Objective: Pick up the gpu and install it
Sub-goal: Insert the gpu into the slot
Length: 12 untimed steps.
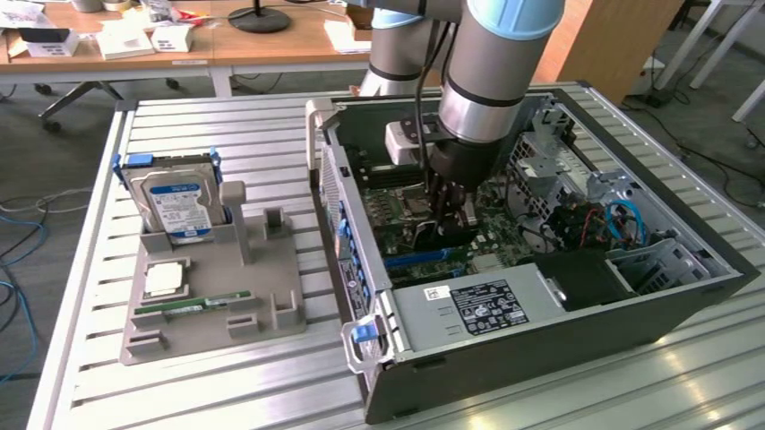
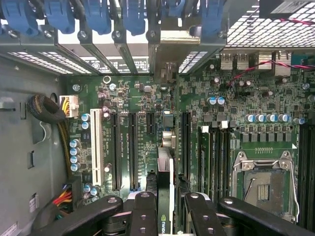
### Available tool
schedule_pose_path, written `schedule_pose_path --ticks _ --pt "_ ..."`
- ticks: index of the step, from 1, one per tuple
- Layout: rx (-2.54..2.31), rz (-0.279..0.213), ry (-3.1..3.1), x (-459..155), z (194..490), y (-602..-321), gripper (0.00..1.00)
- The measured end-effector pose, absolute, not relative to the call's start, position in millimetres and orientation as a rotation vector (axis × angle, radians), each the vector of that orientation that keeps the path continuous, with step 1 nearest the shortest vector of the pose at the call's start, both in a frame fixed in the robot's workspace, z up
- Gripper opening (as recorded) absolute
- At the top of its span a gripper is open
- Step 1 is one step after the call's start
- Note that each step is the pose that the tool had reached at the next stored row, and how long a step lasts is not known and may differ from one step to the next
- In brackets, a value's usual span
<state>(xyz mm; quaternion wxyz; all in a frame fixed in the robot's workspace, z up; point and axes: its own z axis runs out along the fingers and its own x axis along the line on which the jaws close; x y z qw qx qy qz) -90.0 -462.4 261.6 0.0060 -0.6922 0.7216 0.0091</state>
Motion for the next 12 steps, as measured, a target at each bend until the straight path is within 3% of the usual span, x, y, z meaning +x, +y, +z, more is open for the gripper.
schedule_pose_path --ticks 12 --pt "-2.167 0.028 2.258 -92.7 258.3 -462.5 0.26"
